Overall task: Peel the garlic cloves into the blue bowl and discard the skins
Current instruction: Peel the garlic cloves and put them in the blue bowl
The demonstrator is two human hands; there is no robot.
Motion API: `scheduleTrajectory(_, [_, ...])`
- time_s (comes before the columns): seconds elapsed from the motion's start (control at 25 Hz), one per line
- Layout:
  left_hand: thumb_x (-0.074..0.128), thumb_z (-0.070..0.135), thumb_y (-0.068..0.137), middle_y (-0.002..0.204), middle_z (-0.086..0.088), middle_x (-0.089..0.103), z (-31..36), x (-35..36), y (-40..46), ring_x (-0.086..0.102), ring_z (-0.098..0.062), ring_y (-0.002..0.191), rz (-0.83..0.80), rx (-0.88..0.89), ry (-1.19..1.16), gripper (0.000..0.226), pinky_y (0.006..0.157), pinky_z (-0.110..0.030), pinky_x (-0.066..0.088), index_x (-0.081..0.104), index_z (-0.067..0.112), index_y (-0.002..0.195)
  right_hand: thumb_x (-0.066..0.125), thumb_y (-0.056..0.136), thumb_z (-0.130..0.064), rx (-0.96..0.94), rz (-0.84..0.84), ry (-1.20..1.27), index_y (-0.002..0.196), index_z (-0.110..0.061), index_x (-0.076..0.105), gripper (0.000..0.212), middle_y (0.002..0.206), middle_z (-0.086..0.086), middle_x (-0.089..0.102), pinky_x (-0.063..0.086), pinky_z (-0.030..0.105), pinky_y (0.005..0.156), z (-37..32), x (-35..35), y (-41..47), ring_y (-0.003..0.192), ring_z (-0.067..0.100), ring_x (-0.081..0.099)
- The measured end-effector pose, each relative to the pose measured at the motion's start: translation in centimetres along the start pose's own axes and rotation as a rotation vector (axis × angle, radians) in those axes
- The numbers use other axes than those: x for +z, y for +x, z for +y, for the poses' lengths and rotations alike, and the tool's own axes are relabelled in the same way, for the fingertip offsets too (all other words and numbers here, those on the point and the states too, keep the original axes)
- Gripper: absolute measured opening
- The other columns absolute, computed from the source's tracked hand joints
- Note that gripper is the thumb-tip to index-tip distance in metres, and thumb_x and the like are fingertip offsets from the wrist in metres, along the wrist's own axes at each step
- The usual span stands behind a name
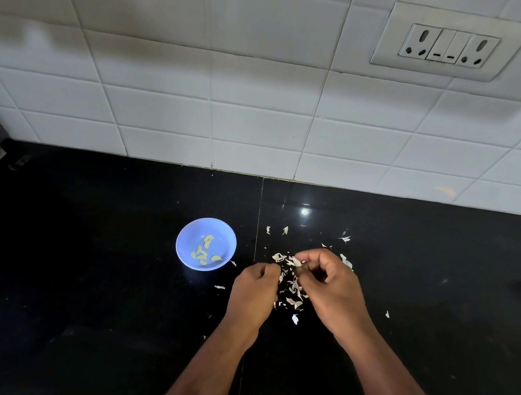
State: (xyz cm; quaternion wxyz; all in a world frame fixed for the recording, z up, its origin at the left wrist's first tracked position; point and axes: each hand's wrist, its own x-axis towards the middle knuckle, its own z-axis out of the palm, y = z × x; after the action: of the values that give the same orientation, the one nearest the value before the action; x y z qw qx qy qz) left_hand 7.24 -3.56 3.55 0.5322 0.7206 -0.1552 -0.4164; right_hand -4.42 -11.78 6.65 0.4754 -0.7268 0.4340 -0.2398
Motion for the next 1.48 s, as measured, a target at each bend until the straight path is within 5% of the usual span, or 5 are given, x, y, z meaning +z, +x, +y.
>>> scheduleTrajectory(0.16, [0.066,0.042,0.095,0.07,0.01,0.058,-0.9,-0.2,0.3,0.05,-0.011,0.061,-0.029,0.11,0.27,0.029,0.062,-0.036,0.044,0.055,0.027,0.073,0.069,0.098,-0.012,0.02,0.0,0.059,0.102,-0.026,0.079,0.018,0.087,-0.006,0.075,0.051,0.012,0.067,0.0,-0.3,0.3,0.072,-0.002,0.064])
scheduleTrajectory(0.32, [0.068,0.025,0.097,0.114,0.019,0.068,-0.9,-0.2,0.2,0.066,-0.001,0.096,-0.066,0.151,0.203,0.035,0.091,-0.031,0.058,0.064,0.043,0.127,0.07,0.097,-0.014,0.016,-0.006,0.061,0.098,-0.03,0.081,0.019,0.098,-0.014,0.076,0.052,0.014,0.08,0.1,-0.4,0.4,0.09,-0.002,0.07])
scheduleTrajectory(0.68, [0.077,0.021,0.095,0.088,-0.001,0.072,0.9,-0.2,-0.5,0.068,-0.009,0.082,-0.197,0.045,-0.249,0.006,0.068,-0.033,0.058,0.082,0.024,0.093,0.072,0.095,-0.006,0.089,-0.041,0.333,0.115,-0.024,0.075,0.027,0.087,-0.003,0.07,0.058,0.026,0.09,-0.1,-0.8,0.4,0.09,0.01,0.07])
scheduleTrajectory(1.08, [0.08,0.019,0.09,0.087,0.009,0.078,1.1,0.1,-0.3,0.073,-0.006,0.083,-0.009,0.264,-0.009,0.007,0.071,-0.028,0.057,0.08,0.026,0.09,0.067,0.1,-0.008,0.243,-0.137,0.492,0.105,-0.011,0.08,0.015,0.095,0.011,0.079,0.059,0.027,0.073,-0.1,-0.9,0.3,0.083,0.016,0.072])
scheduleTrajectory(1.48, [0.076,0.024,0.095,0.082,0.007,0.075,1.7,-0.2,-0.4,0.07,-0.006,0.076,-0.046,0.169,-0.043,0.006,0.062,-0.032,0.06,0.08,0.022,0.09,0.072,0.096,-0.008,0.208,-0.146,0.47,0.103,-0.009,0.08,0.011,0.083,0.01,0.072,0.059,0.026,0.072,-0.3,-1.1,0.1,0.077,0.014,0.067])
